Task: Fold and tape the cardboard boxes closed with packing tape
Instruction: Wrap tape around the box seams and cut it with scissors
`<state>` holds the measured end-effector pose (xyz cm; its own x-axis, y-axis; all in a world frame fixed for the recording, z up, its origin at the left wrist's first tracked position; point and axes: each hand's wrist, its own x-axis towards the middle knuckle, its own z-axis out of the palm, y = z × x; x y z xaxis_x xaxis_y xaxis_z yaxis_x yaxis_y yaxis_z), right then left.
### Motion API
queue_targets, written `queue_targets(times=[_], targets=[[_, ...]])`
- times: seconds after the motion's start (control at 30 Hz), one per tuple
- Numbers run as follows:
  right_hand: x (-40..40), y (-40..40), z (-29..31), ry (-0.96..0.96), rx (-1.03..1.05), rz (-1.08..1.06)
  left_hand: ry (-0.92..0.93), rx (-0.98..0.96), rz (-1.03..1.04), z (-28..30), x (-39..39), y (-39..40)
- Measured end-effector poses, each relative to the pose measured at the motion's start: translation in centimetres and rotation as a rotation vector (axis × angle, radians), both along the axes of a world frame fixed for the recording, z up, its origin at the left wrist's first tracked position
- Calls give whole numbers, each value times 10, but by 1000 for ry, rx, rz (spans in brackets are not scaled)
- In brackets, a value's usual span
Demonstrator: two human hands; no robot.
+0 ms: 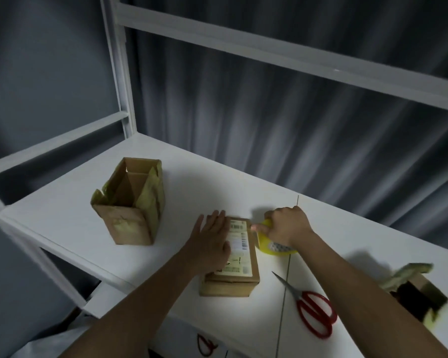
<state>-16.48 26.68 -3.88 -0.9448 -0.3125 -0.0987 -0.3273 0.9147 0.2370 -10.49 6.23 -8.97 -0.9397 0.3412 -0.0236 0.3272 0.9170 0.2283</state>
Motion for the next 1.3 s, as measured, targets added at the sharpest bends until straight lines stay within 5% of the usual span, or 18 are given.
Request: queue_targets(times=[0.3,0.43,0.77,0.87,0.97,1.3], targets=[[1,8,45,-81,-182,-58,-63,145,33,0,4,3],[1,-3,72,-44,-107,-8,-91,301,112,-1,5,2],[23,9,13,-85,117,39,-105,-37,37,5,2,3],[29,-1,7,-66,231,63,-163,-150,157,21,4,30],[32,-11,1,-119,233,124,-343,-45,334,31,7,58],[12,75,8,-516,-978,-342,-292,116,392,20,12,58]])
